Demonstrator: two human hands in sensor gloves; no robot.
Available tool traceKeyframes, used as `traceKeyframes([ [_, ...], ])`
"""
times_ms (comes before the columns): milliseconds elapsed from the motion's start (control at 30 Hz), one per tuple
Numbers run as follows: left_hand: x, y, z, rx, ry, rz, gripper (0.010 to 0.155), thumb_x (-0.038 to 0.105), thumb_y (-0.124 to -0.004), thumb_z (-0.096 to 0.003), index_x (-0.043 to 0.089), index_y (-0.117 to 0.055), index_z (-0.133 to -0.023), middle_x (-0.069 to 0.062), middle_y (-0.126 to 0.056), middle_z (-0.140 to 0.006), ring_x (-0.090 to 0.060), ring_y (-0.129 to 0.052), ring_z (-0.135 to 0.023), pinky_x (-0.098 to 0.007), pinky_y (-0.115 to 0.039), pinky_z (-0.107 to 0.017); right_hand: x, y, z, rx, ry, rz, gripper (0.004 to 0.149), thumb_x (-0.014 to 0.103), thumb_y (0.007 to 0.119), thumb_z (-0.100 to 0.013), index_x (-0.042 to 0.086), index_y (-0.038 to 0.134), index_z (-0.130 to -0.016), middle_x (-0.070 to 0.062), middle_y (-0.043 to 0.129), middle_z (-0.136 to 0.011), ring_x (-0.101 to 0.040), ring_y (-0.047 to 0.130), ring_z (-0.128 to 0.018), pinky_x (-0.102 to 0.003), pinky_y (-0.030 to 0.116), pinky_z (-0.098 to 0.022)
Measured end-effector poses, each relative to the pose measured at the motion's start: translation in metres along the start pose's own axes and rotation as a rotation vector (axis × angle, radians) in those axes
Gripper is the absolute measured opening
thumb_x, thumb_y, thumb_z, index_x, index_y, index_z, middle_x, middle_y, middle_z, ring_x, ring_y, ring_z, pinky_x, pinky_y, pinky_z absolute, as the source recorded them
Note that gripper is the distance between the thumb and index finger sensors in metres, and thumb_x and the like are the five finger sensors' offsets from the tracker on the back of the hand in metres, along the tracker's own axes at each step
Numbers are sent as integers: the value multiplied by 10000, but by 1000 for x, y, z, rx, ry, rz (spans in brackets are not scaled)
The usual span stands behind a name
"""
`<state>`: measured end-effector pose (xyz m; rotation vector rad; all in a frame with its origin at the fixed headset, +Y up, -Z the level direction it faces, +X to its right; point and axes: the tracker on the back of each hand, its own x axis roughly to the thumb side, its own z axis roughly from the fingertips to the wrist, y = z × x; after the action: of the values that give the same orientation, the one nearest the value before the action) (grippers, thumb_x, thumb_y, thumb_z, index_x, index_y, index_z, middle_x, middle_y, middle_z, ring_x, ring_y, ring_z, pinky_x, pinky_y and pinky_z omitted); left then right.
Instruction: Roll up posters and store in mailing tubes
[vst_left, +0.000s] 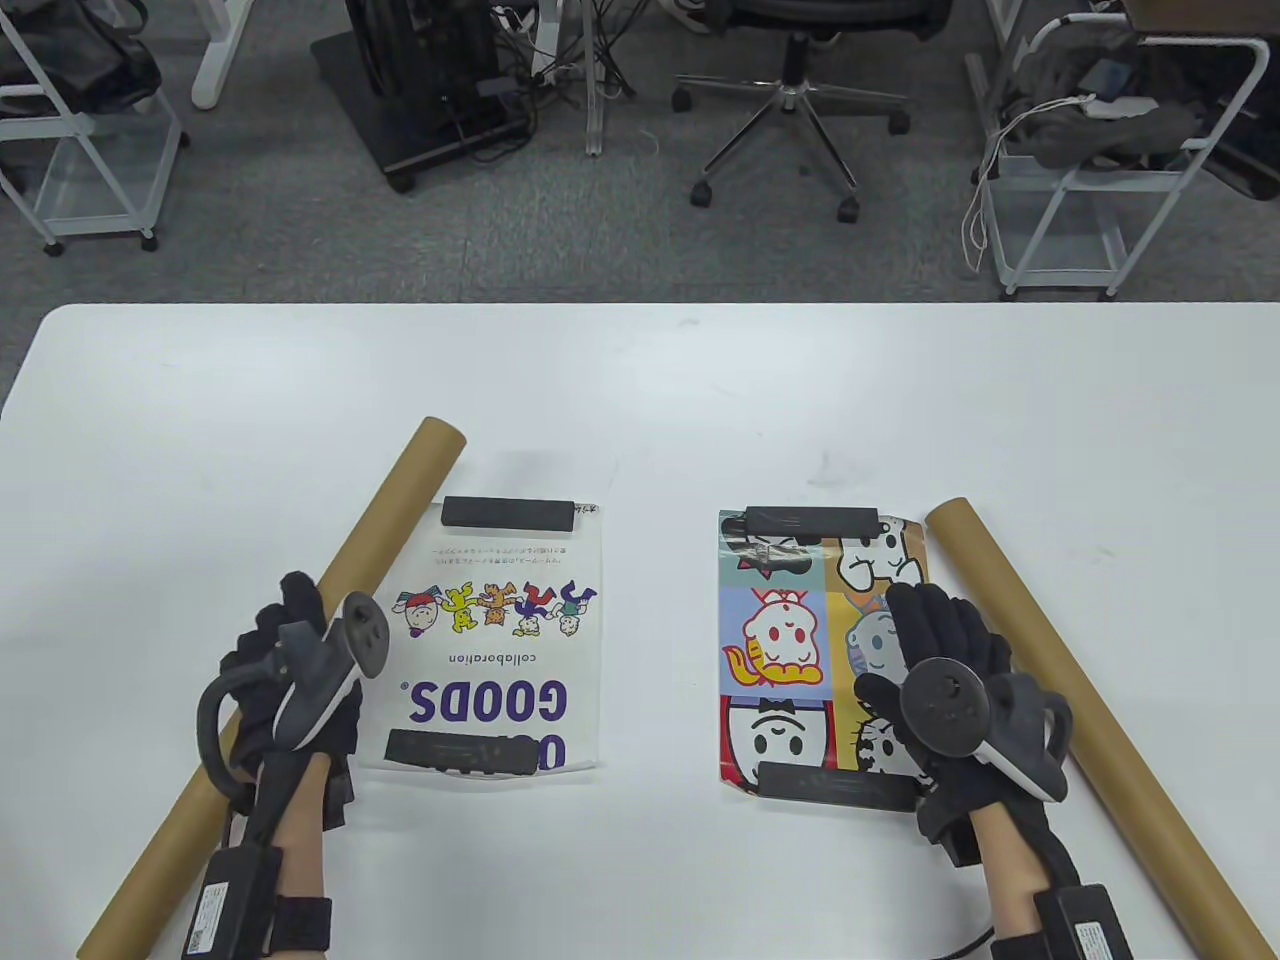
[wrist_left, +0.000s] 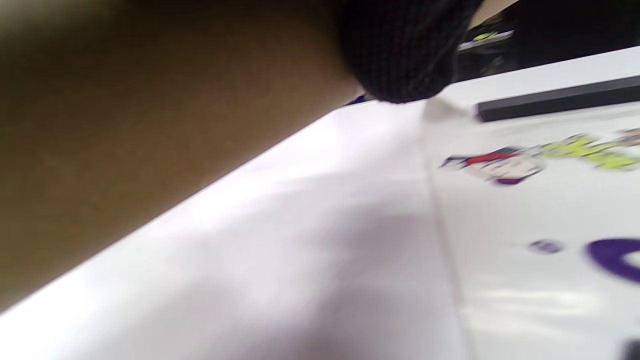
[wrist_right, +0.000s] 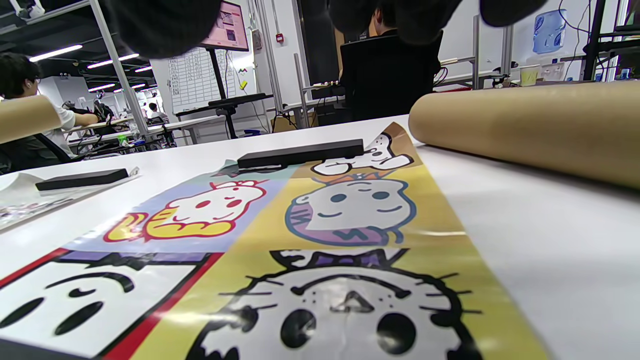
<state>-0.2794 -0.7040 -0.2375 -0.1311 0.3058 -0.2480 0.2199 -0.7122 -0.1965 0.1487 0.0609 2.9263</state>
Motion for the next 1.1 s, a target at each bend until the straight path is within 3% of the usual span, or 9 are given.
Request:
traceKeyframes([
  [267,58,30,38,163,-281,-117,873,407,-741,-505,139,-280,-1195,-128,-598,-1181,-374,-771,-1006,-597,-645,-799,-1,1,-1,12,-2,-37,838,466,644,-513,93,210,-1125,-299,321,-1205,-637,410,-1042,-798,416,-675],
  [533,88,40,69,315,-519,-208,872,417,-736,-482,186,-268,-1181,-84,-587,-1184,-334,-767,-1024,-571,-659,-807,-4,1,-2,17,-16,-133,838,474,642,-512,75,236,-1128,-293,346,-1202,-632,426,-1039,-792,431,-673],
  [733,96,44,81,339,-568,-216,871,408,-744,-472,225,-262,-1173,-56,-571,-1190,-324,-747,-1042,-560,-654,-812,-5,2,-2,22,-32,-217,799,473,645,-511,76,329,-1128,-279,419,-1195,-623,449,-1037,-790,439,-670],
  [933,105,46,89,360,-608,-214,868,416,-747,-471,219,-276,-1173,-58,-585,-1184,-318,-761,-1033,-555,-663,-808,4,0,-4,-16,-80,-409,662,388,690,-501,99,525,-1074,-222,627,-1123,-538,629,-1006,-760,515,-671],
  [1100,112,48,97,378,-646,-213,868,422,-747,-470,218,-280,-1173,-60,-591,-1181,-316,-768,-1026,-554,-665,-807,11,1,-5,-12,-96,-566,618,357,699,-495,103,578,-1046,-204,696,-1073,-506,704,-963,-743,544,-671],
])
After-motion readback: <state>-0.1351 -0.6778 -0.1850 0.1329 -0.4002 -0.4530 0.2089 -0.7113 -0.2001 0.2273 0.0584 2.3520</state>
